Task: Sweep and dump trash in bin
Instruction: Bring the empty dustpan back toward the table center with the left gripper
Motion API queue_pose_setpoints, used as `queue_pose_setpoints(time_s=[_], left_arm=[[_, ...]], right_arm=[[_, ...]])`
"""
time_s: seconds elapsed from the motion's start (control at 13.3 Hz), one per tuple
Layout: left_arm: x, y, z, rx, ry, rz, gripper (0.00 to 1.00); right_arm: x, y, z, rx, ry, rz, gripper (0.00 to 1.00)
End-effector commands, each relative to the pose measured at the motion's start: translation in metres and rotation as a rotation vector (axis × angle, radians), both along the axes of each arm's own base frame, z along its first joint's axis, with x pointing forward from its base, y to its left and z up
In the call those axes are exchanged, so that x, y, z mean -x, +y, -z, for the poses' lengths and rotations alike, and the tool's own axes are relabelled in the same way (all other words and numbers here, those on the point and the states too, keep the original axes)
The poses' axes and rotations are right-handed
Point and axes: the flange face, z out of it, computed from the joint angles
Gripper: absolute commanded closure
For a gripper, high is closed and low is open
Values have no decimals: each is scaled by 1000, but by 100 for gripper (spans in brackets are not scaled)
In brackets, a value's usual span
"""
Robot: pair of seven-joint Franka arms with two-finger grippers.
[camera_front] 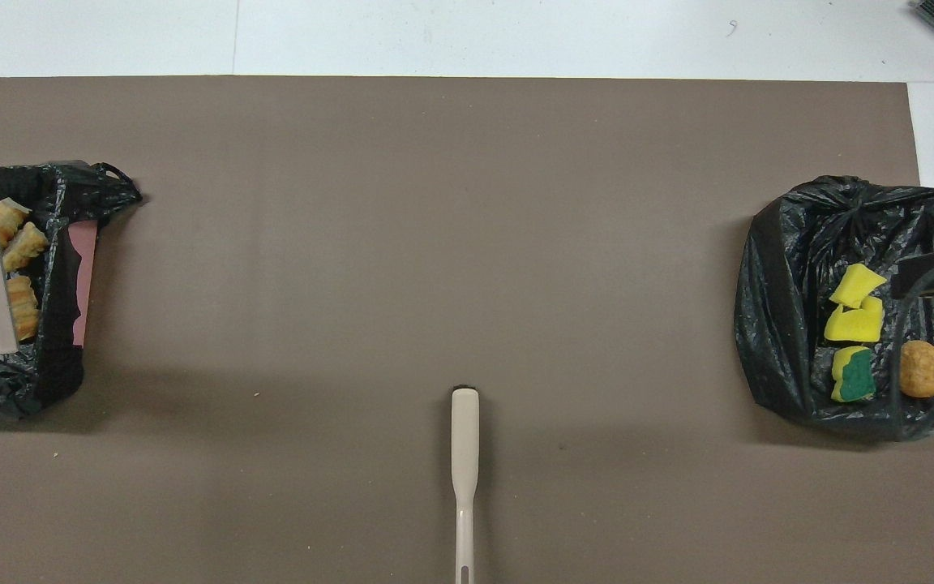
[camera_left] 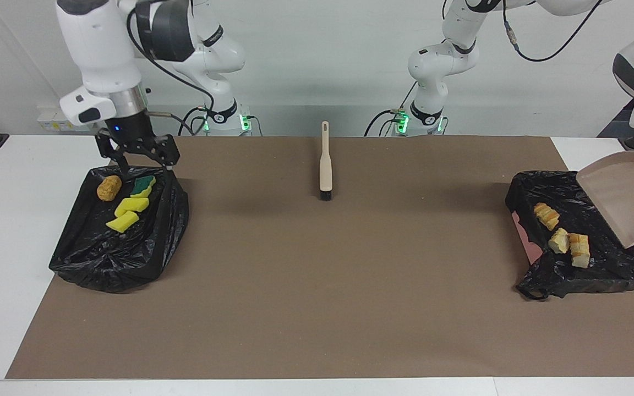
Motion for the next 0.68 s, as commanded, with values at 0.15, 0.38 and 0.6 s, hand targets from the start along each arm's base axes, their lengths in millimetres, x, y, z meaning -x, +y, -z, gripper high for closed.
queue_pose_setpoints(time_s=[0.15, 0.38, 0.6], left_arm=[[17, -51, 16, 234, -113, -275, 100], [29, -99, 34, 317, -199, -486, 100], [32, -158, 48, 369, -292, -696, 100]], right_arm=[[6, -9, 3, -82, 10, -10, 0], [5, -16, 4, -101, 8, -2, 0], [5, -14, 5, -98, 4, -30, 0]])
